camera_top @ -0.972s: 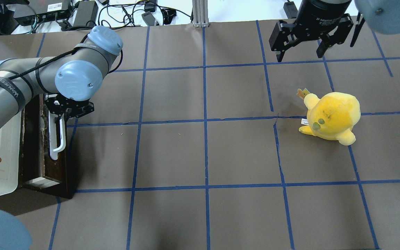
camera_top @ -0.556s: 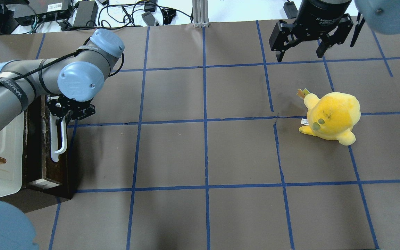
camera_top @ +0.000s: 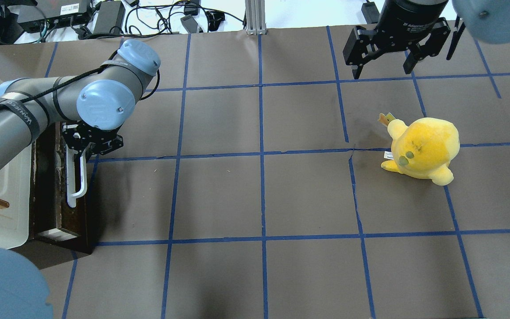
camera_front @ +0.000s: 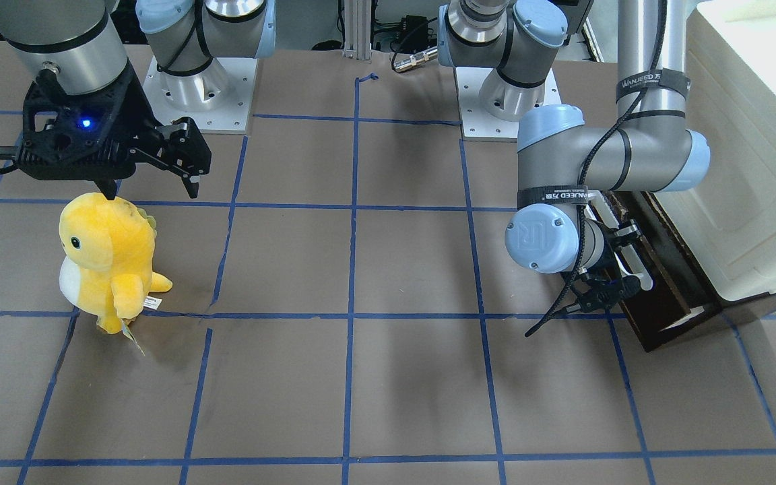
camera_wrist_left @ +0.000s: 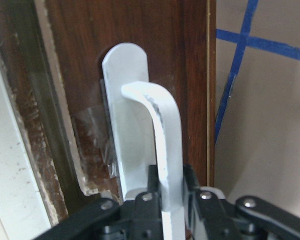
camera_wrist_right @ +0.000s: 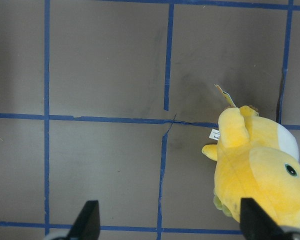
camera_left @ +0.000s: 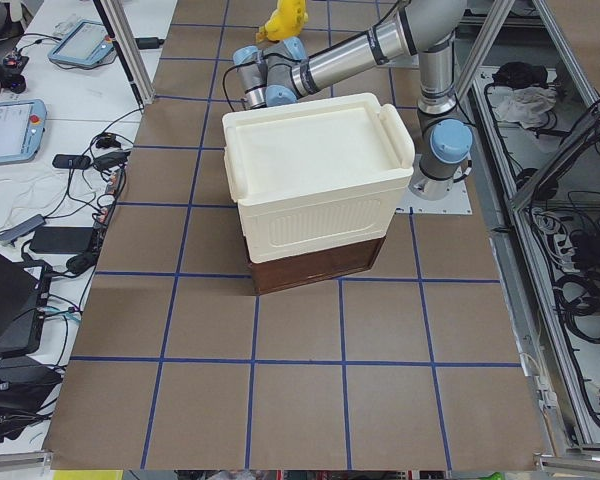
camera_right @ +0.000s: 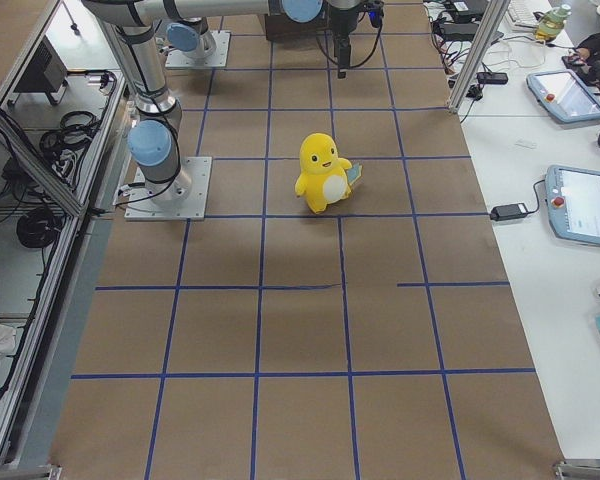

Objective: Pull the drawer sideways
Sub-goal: 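Pull the drawer outward from the cabinet with the left gripper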

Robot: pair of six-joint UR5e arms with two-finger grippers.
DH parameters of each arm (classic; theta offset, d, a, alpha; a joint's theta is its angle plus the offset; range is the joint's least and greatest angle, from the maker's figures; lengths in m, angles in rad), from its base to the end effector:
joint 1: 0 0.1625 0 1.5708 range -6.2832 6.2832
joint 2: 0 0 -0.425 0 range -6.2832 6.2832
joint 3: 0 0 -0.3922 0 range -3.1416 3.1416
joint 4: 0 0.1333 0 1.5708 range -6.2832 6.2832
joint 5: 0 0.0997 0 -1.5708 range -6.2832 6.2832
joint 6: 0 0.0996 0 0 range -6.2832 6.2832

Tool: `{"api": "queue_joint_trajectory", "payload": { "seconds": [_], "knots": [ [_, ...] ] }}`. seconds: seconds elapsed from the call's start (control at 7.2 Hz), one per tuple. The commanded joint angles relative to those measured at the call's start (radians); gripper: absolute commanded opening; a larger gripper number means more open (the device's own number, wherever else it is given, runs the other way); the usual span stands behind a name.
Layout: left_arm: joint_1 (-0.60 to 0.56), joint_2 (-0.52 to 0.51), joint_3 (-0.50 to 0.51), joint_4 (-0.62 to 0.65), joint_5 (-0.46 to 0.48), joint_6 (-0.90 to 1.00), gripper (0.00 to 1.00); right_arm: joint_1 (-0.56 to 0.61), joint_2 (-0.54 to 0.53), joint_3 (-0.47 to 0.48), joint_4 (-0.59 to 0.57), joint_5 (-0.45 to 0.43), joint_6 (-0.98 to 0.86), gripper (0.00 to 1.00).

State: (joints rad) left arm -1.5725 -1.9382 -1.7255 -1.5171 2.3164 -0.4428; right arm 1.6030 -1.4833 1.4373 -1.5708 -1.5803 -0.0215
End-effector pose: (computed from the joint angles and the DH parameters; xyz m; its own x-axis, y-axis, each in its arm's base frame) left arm -0.0667 -0.5484 0.2532 -0.6640 -0.1044 -0.7404 -0.3132 0.9380 0.1486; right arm 0.1495 -0.5286 0.5090 -0.9985 -0.0532 0.0105 -0.0536 0.9975 -0.0458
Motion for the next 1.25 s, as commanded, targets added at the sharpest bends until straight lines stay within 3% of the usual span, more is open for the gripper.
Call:
{"api": "queue_joint_trajectory", "payload": {
  "seconds": [0.0,1.11],
  "knots": [
    [-0.003,-0.001,0.001,0.0,-0.003,-0.013,0.0,0.0,0.0,0.0,0.0,0.0,0.0,1.0],
    [-0.055,-0.034,0.069,-0.055,-0.017,-0.073,0.0,0.0,0.0,0.0,0.0,0.0,0.0,1.0]
  ]
}}
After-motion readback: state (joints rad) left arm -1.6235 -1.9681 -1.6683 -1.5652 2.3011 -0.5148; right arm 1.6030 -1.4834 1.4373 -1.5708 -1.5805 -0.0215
